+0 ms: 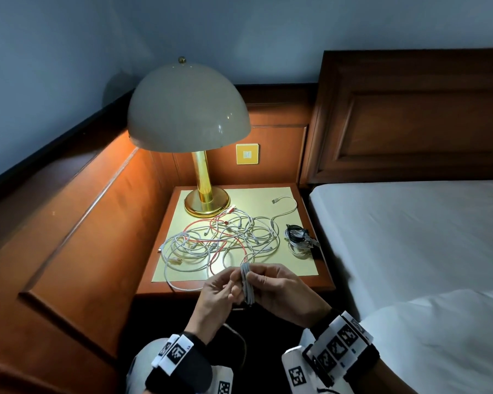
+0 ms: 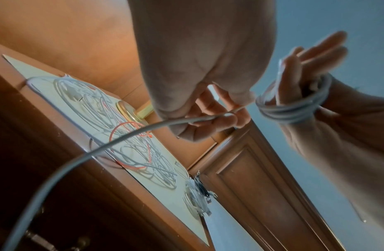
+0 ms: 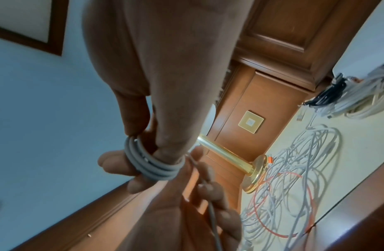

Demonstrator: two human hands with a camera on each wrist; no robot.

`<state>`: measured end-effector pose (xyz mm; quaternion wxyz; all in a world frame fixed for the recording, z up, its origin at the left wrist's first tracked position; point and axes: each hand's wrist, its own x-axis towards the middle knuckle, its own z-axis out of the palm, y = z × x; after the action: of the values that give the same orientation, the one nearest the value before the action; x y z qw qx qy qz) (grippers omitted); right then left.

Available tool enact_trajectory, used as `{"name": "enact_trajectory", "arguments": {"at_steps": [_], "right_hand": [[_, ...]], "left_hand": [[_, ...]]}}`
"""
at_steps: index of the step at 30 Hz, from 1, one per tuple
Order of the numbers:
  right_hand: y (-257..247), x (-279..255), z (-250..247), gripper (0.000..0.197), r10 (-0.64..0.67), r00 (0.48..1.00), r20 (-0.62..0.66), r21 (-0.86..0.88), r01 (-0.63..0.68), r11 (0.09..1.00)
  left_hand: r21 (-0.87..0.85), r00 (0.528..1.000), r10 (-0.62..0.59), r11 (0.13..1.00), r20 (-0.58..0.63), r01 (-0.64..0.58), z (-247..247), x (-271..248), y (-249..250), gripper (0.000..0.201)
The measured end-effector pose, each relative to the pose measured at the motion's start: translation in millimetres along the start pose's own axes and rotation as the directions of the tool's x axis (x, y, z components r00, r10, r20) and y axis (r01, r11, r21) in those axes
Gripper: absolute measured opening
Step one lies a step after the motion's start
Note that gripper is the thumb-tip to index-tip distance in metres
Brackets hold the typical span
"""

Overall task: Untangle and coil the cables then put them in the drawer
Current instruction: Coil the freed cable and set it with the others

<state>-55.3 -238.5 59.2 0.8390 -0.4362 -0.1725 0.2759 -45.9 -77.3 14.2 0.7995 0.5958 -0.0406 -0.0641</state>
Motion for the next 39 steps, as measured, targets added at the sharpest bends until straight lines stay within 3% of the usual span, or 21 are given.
{"name": "enact_trajectory", "arguments": {"at_steps": [3,5,8,12,15,17,19,22,26,30,33,36,39], "right_hand": [[-9.9,3.8,3.7,0.028,-0.083,0.996,-0.029,-0.065,0.080,0.995],[-18.3,6.1,6.1,0.025,-0.183,0.979,-0.087,-0.244,0.157,0.957],[-19.4,13.4,3.0,0.021,-0.370,0.914,-0.166,-0.557,0.223,0.800],[-6.2,22.9,-14.5,0.020,-0.492,0.838,-0.235,-0.766,0.152,0.625],[0.2,19.7,-32.7,0.016,-0.486,0.865,-0.127,-0.923,0.077,0.377],[5.0,15.0,-38.9,0.018,-0.434,0.898,-0.072,-0.951,0.070,0.301],[9.9,8.8,-40.3,0.032,-0.363,0.925,-0.114,-0.940,0.019,0.341],[11.2,-0.8,-38.1,0.026,-0.205,0.947,-0.248,-0.806,-0.084,0.586],[12.9,-5.8,-29.8,0.041,-0.046,0.964,-0.263,-0.569,-0.117,0.814],[16.1,-7.2,-22.3,0.043,0.008,0.976,-0.220,-0.330,-0.082,0.940],[13.7,-8.1,-13.1,0.037,0.037,0.983,-0.180,-0.176,-0.069,0.982],[10.3,-7.9,-6.6,0.031,0.045,0.991,-0.125,-0.080,-0.056,0.995],[6.7,-8.6,-3.5,0.032,0.028,0.997,-0.070,-0.072,-0.033,0.997]], "left_hand": [[0.177,1.000,0.000,0.984,0.031,-0.006,5.3,-9.0,-10.3,0.017],[0.279,0.995,0.003,0.960,0.100,-0.031,7.1,-17.3,-13.8,0.024],[0.389,0.990,0.039,0.917,0.135,-0.090,4.7,-21.1,-10.9,0.022],[0.622,0.969,0.140,0.746,0.202,-0.238,-0.9,-20.1,-5.9,0.016],[0.700,0.946,0.252,0.638,0.205,-0.321,-5.1,-16.5,-3.9,0.009],[0.722,0.919,0.331,0.579,0.215,-0.377,-7.4,-12.0,-1.2,0.008],[0.736,0.890,0.395,0.528,0.228,-0.423,-9.6,-7.7,4.8,0.010],[0.732,0.857,0.438,0.485,0.271,-0.479,-9.6,-2.0,15.1,0.011],[0.699,0.843,0.460,0.506,0.278,-0.506,-8.4,7.1,19.5,0.006],[0.652,0.877,0.406,0.596,0.258,-0.468,-5.7,11.7,27.9,0.005],[0.573,0.944,0.289,0.752,0.159,-0.327,-7.4,12.9,29.2,0.010],[0.231,0.981,0.130,0.960,0.146,-0.161,-4.8,7.9,27.2,0.028],[-0.122,0.993,0.014,0.993,0.113,0.000,8.2,0.0,24.1,0.023]]}}
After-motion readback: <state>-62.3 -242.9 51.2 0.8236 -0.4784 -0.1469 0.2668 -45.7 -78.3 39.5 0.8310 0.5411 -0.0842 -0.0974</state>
